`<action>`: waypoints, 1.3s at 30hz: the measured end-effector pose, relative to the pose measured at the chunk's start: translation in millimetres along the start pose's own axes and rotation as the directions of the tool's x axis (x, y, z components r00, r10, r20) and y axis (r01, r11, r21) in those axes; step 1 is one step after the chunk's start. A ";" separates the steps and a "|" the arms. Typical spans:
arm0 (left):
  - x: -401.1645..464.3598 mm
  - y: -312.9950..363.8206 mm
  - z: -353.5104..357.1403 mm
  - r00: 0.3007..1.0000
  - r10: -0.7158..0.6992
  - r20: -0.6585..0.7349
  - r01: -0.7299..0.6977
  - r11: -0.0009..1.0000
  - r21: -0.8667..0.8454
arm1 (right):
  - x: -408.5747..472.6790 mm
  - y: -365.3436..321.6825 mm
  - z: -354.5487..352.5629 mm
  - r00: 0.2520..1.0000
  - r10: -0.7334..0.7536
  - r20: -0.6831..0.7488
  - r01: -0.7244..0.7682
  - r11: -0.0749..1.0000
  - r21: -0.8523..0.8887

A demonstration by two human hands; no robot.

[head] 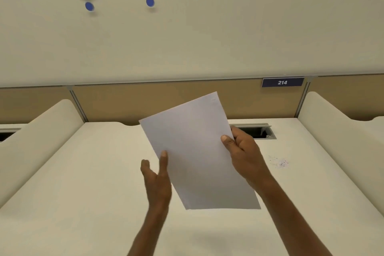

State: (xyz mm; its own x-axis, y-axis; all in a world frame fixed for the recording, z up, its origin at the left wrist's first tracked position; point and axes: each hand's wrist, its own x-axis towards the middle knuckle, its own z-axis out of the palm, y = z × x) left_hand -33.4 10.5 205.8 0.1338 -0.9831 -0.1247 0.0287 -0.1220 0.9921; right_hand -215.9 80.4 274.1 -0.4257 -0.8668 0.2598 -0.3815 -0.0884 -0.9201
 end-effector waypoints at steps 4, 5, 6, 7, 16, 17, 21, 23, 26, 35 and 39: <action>9.8 14.3 -16.6 0.982 0.063 0.177 -0.030 0.983 -0.179 | 7.3 4.8 -17.5 0.993 0.117 0.034 -0.122 0.960 0.251; 9.9 16.9 -18.9 0.979 0.095 0.183 -0.063 0.982 -0.176 | 8.6 5.6 -20.2 0.991 0.131 0.028 -0.133 0.948 0.291; 9.7 18.5 -21.1 0.976 0.117 0.181 -0.086 0.981 -0.173 | 10.5 7.2 -22.0 0.989 0.145 0.020 -0.144 0.934 0.327; 9.6 19.8 -22.7 0.975 0.134 0.179 -0.103 0.980 -0.171 | 11.6 8.8 -23.5 0.988 0.156 0.016 -0.152 0.923 0.353; 3.8 29.4 -30.7 0.963 0.226 0.149 -0.198 0.963 -0.182 | 12.4 25.7 -20.5 0.968 0.252 0.004 -0.225 0.859 0.459; 3.1 30.0 -31.2 0.962 0.230 0.146 -0.202 0.962 -0.182 | 12.9 26.0 -19.7 0.967 0.254 0.006 -0.228 0.857 0.463; 2.4 29.0 -31.4 0.965 0.228 0.130 -0.202 0.961 -0.191 | 14.2 26.8 -18.7 0.969 0.247 0.013 -0.223 0.851 0.475; 1.5 29.0 -31.0 0.965 0.229 0.128 -0.202 0.960 -0.195 | 14.5 27.2 -19.1 0.969 0.247 0.011 -0.223 0.850 0.477; 0.2 29.9 -30.6 0.965 0.231 0.124 -0.205 0.959 -0.195 | 14.9 28.4 -18.7 0.968 0.251 0.011 -0.226 0.851 0.474; -1.3 27.5 -30.6 0.966 0.231 0.118 -0.204 0.958 -0.201 | 14.4 30.6 -17.4 0.970 0.244 -0.001 -0.216 0.860 0.463; -3.0 26.9 -29.0 0.965 0.230 0.128 -0.202 0.960 -0.196 | 15.9 37.2 -13.7 0.960 0.278 -0.030 -0.240 0.877 0.416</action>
State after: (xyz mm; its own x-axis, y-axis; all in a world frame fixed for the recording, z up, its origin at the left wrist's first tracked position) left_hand -4.3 14.1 232.5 0.0087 -0.9940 0.1089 0.1947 0.1085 0.9748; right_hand -248.1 70.1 248.0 -0.5393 -0.8421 0.0029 0.1093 -0.0734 -0.9913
